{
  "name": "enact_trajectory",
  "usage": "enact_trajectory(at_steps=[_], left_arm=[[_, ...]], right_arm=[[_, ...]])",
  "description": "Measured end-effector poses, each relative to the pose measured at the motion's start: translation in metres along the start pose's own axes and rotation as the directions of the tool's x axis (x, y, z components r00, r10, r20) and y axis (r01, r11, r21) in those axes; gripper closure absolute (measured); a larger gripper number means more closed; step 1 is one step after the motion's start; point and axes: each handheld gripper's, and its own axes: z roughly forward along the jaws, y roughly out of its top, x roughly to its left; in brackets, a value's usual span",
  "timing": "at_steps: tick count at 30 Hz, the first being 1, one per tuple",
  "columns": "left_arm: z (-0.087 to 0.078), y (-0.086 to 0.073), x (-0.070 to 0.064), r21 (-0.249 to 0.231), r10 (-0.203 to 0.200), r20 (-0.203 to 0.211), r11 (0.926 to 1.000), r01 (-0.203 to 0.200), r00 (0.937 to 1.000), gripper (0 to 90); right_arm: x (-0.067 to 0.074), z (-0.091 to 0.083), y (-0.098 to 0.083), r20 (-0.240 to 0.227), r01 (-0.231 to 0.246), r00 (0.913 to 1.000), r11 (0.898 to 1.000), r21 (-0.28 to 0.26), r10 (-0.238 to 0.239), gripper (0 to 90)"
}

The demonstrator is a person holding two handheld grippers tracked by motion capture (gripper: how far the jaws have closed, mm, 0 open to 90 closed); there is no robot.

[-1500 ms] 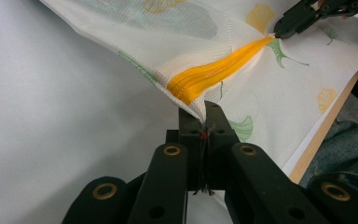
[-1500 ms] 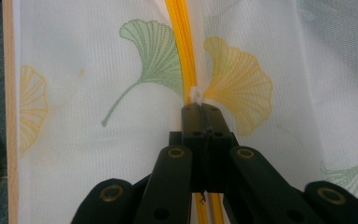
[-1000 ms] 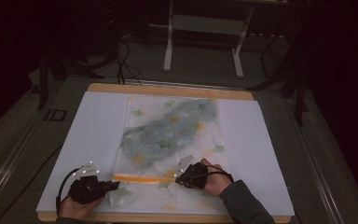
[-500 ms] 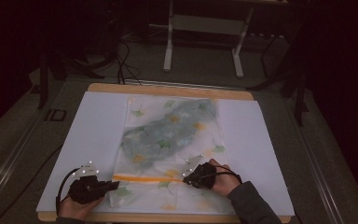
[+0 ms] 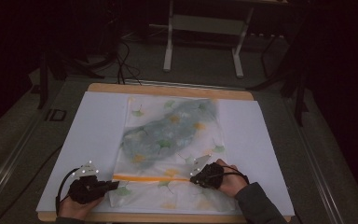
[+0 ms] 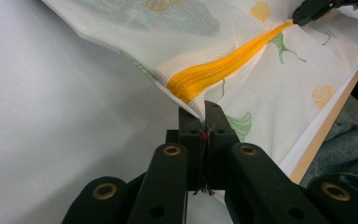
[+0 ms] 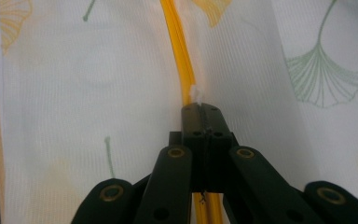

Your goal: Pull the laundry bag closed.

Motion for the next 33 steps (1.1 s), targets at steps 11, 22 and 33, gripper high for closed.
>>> enact_trajectory(at_steps=[11,22,33], left_arm=[[0.000,0.000,0.000,0.001,-0.003,-0.001,1.0000,0.003,1.0000,88.3],[0.000,0.000,0.001,-0.001,-0.004,-0.005,1.0000,0.004,1.0000,88.3],[-0.001,-0.001,0.002,-0.003,-0.008,-0.005,1.0000,0.008,1.0000,88.3]], right_arm=[[-0.003,-0.006,-0.010,0.005,-0.010,0.9999,1.000,0.005,0.010,90.0],[-0.007,-0.013,-0.021,0.010,-0.027,0.9996,0.999,0.024,0.027,90.0],[-0.010,-0.021,-0.036,0.026,-0.045,0.9987,0.998,0.036,0.045,90.0]])
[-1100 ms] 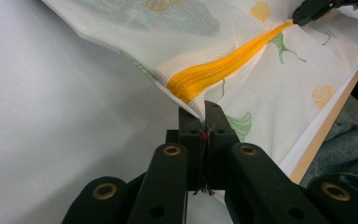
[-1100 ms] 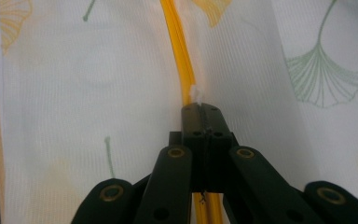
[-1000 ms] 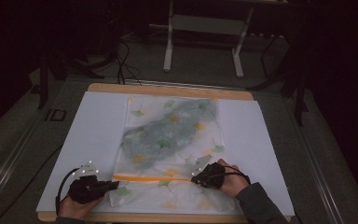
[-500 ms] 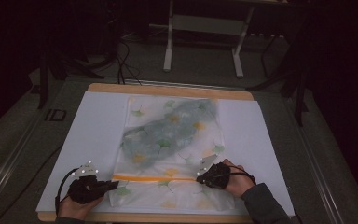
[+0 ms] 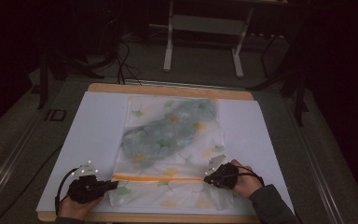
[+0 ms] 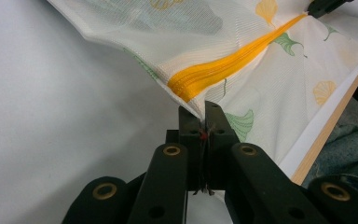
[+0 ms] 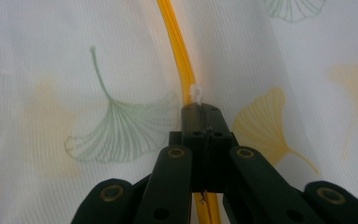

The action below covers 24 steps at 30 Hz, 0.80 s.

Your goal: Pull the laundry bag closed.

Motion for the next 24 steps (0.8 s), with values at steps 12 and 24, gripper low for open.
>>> enact_trajectory(at_steps=[12,24], left_arm=[[-0.001,-0.001,0.001,0.000,-0.007,-0.003,1.0000,0.007,1.0000,88.3],[0.002,-0.001,0.001,0.015,-0.010,0.007,0.9998,0.009,0.9999,88.2]], right_arm=[[-0.006,-0.014,-0.022,0.044,-0.026,0.9987,0.999,0.040,0.024,90.0],[-0.010,-0.037,-0.057,0.070,-0.088,0.9938,0.996,0.023,0.086,90.0]])
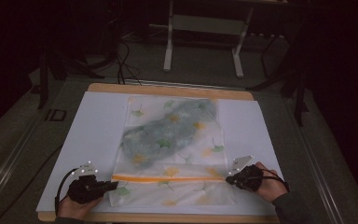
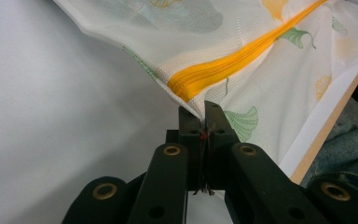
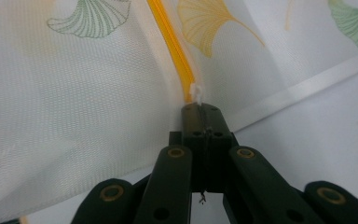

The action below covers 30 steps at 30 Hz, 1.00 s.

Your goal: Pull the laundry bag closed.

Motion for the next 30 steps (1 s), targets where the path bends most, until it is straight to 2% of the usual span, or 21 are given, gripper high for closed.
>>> enact_trajectory(at_steps=[4,5,6,10,15,19,21,24,27,30], left_arm=[[0.000,0.000,-0.001,0.001,0.011,-0.008,0.9999,-0.011,0.9999,86.6],[-0.001,0.000,-0.001,-0.005,0.003,-0.016,1.0000,-0.003,0.9999,80.9],[-0.003,-0.001,0.000,-0.009,-0.001,-0.013,1.0000,0.001,0.9999,76.6],[-0.010,-0.005,0.005,-0.036,-0.025,-0.008,0.9990,0.025,0.9996,73.2],[-0.019,-0.007,0.008,-0.072,-0.041,-0.030,0.9967,0.038,0.9987,69.3],[-0.024,-0.010,0.014,-0.109,-0.084,-0.073,0.9911,0.076,0.9937,67.7],[-0.025,-0.011,0.016,-0.117,-0.091,-0.099,0.9900,0.079,0.9910,67.0],[-0.022,-0.011,0.018,-0.115,-0.087,-0.159,0.9910,0.070,0.9834,65.2],[-0.019,-0.009,0.020,-0.123,-0.086,-0.221,0.9906,0.060,0.9714,63.3],[-0.017,-0.008,0.023,-0.140,-0.102,-0.280,0.9881,0.065,0.9546,61.0]], right_arm=[[0.002,0.000,-0.004,-0.003,-0.007,1.0000,1.000,-0.014,0.007,90.0],[0.002,0.000,-0.004,0.001,-0.010,0.9999,1.000,-0.023,0.010,89.5],[0.001,0.000,-0.006,0.000,-0.021,0.9998,0.999,-0.036,0.021,87.4],[0.001,-0.001,-0.013,-0.018,-0.077,0.9970,0.994,-0.080,0.076,75.0],[-0.003,-0.002,-0.028,-0.025,-0.168,0.9858,0.974,-0.152,0.166,65.3],[-0.007,-0.001,-0.034,-0.025,-0.215,0.9764,0.960,-0.179,0.214,60.0],[-0.009,-0.001,-0.038,-0.022,-0.245,0.9692,0.949,-0.197,0.245,57.7],[-0.013,-0.002,-0.042,-0.023,-0.310,0.9493,0.921,-0.236,0.314,53.0],[-0.017,-0.001,-0.047,0.017,-0.366,0.9244,0.898,-0.244,0.381,48.9],[-0.018,0.002,-0.053,0.033,-0.413,0.8990,0.871,-0.266,0.437,49.0]])
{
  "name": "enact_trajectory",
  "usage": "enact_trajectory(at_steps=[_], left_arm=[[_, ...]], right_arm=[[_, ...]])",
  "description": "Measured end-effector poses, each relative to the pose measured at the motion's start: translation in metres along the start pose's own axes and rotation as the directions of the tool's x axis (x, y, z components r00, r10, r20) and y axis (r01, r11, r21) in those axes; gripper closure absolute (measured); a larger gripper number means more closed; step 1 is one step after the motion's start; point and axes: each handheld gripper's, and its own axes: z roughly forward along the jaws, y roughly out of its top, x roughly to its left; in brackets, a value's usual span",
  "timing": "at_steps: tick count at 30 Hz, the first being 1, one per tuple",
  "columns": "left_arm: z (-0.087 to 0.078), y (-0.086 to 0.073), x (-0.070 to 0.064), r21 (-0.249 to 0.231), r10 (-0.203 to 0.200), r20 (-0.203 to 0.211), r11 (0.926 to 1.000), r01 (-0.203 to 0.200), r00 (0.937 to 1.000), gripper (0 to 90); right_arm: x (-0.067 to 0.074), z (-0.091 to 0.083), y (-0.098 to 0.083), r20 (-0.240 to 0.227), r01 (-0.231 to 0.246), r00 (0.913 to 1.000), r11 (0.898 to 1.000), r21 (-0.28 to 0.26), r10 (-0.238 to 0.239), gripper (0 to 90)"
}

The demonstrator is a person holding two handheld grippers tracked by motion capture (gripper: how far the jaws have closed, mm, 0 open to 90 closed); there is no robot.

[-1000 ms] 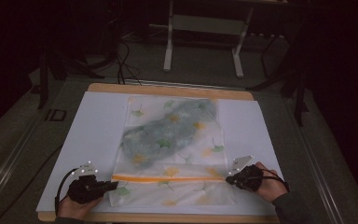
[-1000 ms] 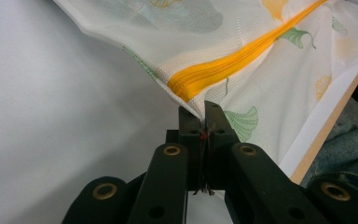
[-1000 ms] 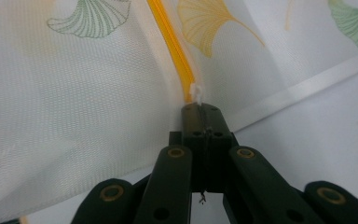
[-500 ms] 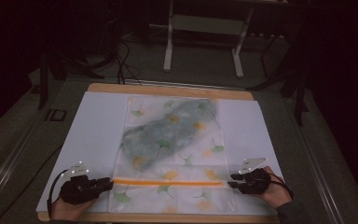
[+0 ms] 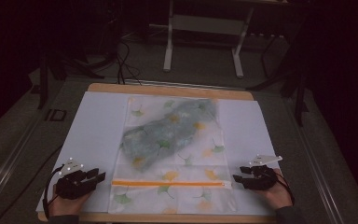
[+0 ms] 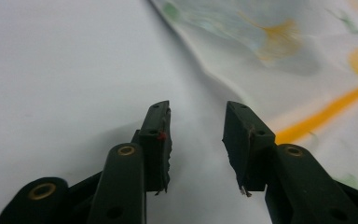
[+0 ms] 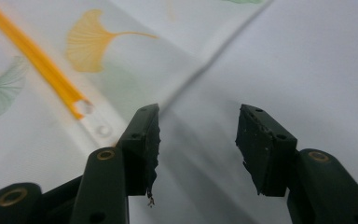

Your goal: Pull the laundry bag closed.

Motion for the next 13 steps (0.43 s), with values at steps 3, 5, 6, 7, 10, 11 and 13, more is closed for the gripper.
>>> enact_trajectory(at_steps=[3,5,6,7,10,11,13], left_arm=[[0.002,0.001,0.004,-0.005,-0.029,-0.061,0.9996,0.029,0.9977,59.6],[0.004,0.002,0.004,-0.011,-0.029,-0.099,0.9996,0.028,0.9947,58.7],[0.005,0.002,0.004,-0.010,-0.024,-0.119,0.9997,0.023,0.9926,58.3],[0.006,0.002,0.004,-0.009,-0.018,-0.143,0.9998,0.017,0.9896,58.0],[0.012,0.004,0.006,-0.013,-0.017,-0.206,0.9998,0.015,0.9785,53.4],[0.015,0.005,0.008,-0.017,-0.021,-0.234,0.9997,0.018,0.9721,51.8],[0.022,0.010,0.013,-0.033,-0.042,-0.276,0.9989,0.034,0.9601,48.3]], right_arm=[[-0.001,0.001,-0.005,0.090,-0.026,0.9956,1.000,-0.015,0.027,46.1],[-0.005,0.002,-0.007,0.122,-0.060,0.9903,0.997,-0.055,0.067,42.8],[-0.007,0.001,-0.008,0.153,-0.078,0.9843,0.995,-0.066,0.087,40.8],[-0.008,0.001,-0.008,0.191,-0.093,0.9757,0.992,-0.080,0.107,39.3],[-0.011,0.000,-0.010,0.255,-0.132,0.9541,0.985,-0.115,0.158,34.9],[-0.012,0.000,-0.010,0.274,-0.137,0.9472,0.983,-0.122,0.166,33.3],[-0.014,0.003,-0.010,0.302,-0.156,0.9344,0.979,-0.130,0.189,30.9]])
